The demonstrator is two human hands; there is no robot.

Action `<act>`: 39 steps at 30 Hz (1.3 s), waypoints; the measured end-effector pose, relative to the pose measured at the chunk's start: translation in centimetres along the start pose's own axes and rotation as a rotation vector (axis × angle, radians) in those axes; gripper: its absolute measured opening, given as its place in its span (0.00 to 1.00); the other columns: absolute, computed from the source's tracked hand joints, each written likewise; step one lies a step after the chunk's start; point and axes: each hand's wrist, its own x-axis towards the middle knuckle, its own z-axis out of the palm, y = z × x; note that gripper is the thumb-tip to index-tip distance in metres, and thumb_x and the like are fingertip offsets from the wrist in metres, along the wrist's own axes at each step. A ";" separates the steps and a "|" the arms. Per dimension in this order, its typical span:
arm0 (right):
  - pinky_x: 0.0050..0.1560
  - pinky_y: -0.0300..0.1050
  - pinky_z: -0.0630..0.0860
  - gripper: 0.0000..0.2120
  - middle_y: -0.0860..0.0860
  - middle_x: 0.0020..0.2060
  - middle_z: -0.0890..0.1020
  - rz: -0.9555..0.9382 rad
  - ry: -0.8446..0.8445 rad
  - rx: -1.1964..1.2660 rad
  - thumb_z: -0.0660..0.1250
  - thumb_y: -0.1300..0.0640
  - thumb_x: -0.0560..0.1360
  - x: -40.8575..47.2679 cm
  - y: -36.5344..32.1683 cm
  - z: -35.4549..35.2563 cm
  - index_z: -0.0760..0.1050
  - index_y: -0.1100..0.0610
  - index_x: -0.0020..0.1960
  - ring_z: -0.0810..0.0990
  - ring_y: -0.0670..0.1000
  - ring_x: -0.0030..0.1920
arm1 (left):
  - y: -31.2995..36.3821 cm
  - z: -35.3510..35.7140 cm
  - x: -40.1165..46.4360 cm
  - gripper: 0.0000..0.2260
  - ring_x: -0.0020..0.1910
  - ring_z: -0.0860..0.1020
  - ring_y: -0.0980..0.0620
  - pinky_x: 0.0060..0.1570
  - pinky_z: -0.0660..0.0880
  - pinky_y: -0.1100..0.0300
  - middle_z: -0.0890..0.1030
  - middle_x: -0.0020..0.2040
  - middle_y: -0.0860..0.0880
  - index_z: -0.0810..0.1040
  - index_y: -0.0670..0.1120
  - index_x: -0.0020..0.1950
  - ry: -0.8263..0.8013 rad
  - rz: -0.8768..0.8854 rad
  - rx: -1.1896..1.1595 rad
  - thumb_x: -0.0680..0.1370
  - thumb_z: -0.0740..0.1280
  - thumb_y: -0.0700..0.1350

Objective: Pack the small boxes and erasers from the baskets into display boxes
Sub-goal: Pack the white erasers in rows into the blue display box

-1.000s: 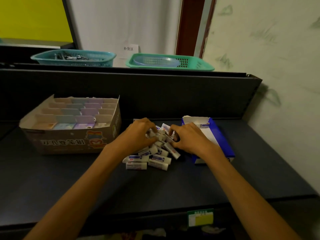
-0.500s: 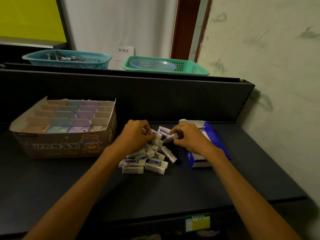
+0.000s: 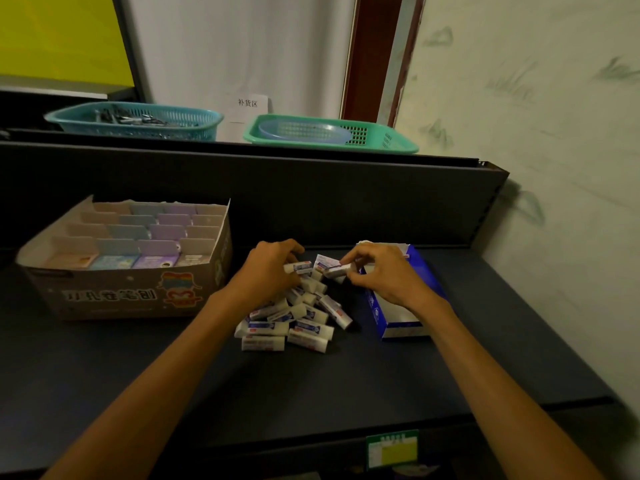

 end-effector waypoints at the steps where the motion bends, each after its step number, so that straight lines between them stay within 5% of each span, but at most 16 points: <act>1: 0.45 0.28 0.72 0.10 0.47 0.51 0.77 -0.001 0.007 0.018 0.69 0.62 0.73 -0.1 0.0 -0.1 0.77 0.51 0.52 0.75 0.39 0.50 | 0.0 -0.1 -0.1 0.24 0.56 0.77 0.51 0.56 0.75 0.58 0.78 0.59 0.47 0.70 0.47 0.67 0.011 0.016 -0.006 0.73 0.71 0.40; 10: 0.49 0.38 0.79 0.09 0.46 0.49 0.80 -0.010 0.089 0.182 0.72 0.61 0.71 -0.6 0.4 -0.5 0.76 0.55 0.50 0.80 0.42 0.50 | -0.2 -1.0 -0.6 0.18 0.53 0.74 0.53 0.53 0.73 0.63 0.74 0.57 0.49 0.76 0.48 0.62 0.075 0.175 0.035 0.72 0.71 0.40; 18: 0.47 0.34 0.77 0.12 0.47 0.49 0.81 0.032 0.183 0.377 0.72 0.62 0.71 -2.2 0.2 -1.9 0.76 0.54 0.52 0.82 0.43 0.49 | 1.5 -0.6 -0.9 0.13 0.47 0.76 0.59 0.46 0.72 0.67 0.77 0.49 0.54 0.75 0.48 0.55 0.143 0.258 -0.149 0.72 0.72 0.40; 27: 0.53 0.44 0.79 0.10 0.49 0.51 0.82 0.113 0.258 0.637 0.69 0.61 0.73 -2.9 2.5 -4.2 0.79 0.54 0.54 0.81 0.48 0.53 | 4.8 0.7 0.3 0.15 0.44 0.79 0.60 0.44 0.77 0.66 0.79 0.46 0.53 0.74 0.47 0.52 0.151 0.203 -0.333 0.69 0.74 0.40; 31: 0.52 0.44 0.80 0.15 0.53 0.53 0.81 0.117 0.237 0.722 0.67 0.63 0.75 -2.7 4.1 -5.3 0.76 0.54 0.61 0.81 0.49 0.54 | 6.3 1.8 1.2 0.13 0.42 0.80 0.63 0.42 0.77 0.70 0.80 0.44 0.56 0.76 0.50 0.49 0.126 0.193 -0.328 0.69 0.75 0.41; 39: 0.51 0.41 0.79 0.13 0.52 0.53 0.81 0.103 0.213 0.707 0.67 0.62 0.75 -1.4 7.8 -6.9 0.77 0.55 0.58 0.81 0.49 0.54 | 8.3 3.7 3.2 0.12 0.45 0.79 0.65 0.41 0.74 0.75 0.79 0.46 0.58 0.78 0.54 0.51 0.122 0.175 -0.284 0.71 0.72 0.41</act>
